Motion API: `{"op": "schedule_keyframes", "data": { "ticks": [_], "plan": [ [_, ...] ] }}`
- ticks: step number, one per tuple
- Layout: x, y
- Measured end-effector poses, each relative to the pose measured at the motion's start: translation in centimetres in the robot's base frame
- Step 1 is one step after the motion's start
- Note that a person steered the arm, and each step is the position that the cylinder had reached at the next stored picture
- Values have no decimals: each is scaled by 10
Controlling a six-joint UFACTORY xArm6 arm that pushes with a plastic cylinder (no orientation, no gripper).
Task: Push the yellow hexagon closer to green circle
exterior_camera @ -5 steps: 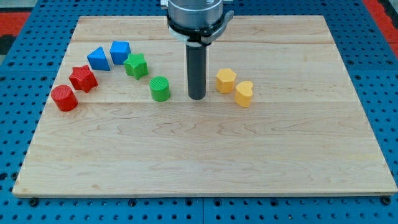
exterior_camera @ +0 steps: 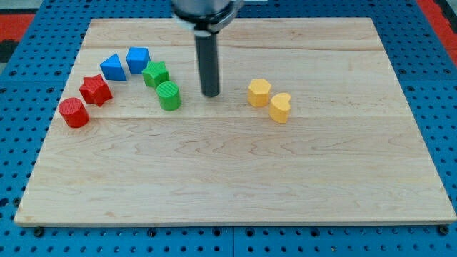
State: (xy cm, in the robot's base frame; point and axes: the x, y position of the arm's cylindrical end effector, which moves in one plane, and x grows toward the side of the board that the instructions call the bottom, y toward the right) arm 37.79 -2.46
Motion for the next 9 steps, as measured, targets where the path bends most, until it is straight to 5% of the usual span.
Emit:
{"op": "schedule_keyframes", "data": {
  "ticks": [2,3,5,6,8,9],
  "plan": [
    [4,103],
    [41,118],
    [12,224],
    [66,246],
    [100,166],
    [68,184]
  ]
}}
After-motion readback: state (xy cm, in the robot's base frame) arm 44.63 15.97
